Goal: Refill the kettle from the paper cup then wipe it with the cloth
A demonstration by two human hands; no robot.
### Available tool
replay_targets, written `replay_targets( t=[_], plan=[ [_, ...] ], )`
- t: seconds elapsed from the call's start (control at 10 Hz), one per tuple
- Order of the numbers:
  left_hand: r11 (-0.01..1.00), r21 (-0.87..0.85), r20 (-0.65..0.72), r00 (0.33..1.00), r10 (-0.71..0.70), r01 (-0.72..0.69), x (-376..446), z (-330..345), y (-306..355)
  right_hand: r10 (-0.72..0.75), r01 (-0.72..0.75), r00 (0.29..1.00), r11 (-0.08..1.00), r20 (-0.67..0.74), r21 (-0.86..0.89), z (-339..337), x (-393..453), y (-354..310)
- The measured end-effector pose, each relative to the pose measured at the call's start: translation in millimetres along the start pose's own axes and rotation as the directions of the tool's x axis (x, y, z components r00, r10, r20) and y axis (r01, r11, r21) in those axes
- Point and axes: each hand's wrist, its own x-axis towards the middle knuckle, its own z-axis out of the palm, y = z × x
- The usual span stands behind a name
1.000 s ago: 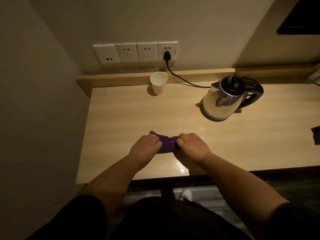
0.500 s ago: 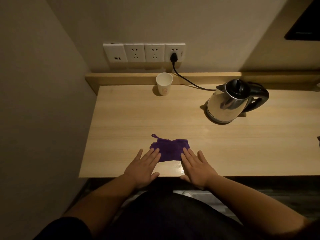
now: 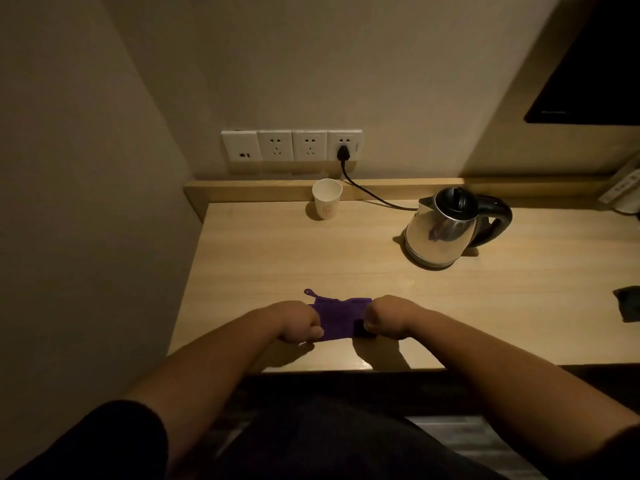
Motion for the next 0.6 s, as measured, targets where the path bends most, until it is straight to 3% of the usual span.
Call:
replay_targets(
  t=[0.1, 0.2, 0.3, 0.5, 0.6],
  plan=[
    [0.999, -0.022, 0.217, 0.976, -0.025, 0.030, -4.4, -23.8, 7.5, 0.042, -0.063, 0.973, 0.994, 0.229, 0.086, -31.4, -2.2, -8.1],
    [0.983, -0.163, 0.262, 0.964, -0.044, 0.090, -11.0, -44.9, 18.3, 0.074, -0.127, 0.895, 0.988, 0.440, 0.092, -55.7, -8.9, -14.2],
    [0.976, -0.179, 0.145, 0.984, -0.102, 0.127, -18.3, -58.2, 21.3, 0.101, -0.150, 0.875, 0.986, 0.473, 0.067, -70.2, -16.5, -17.1],
    [0.966, -0.087, 0.218, 0.951, -0.219, 0.242, -39.5, -91.1, 20.6, 0.135, -0.202, 0.864, 0.976, 0.486, 0.087, -95.1, -35.8, -13.7],
    [0.964, -0.077, 0.055, 0.967, -0.250, 0.254, -69.8, -146.5, 24.9, 0.161, -0.178, 0.949, 0.983, 0.271, 0.039, -142.5, -53.6, -13.6]
  ],
)
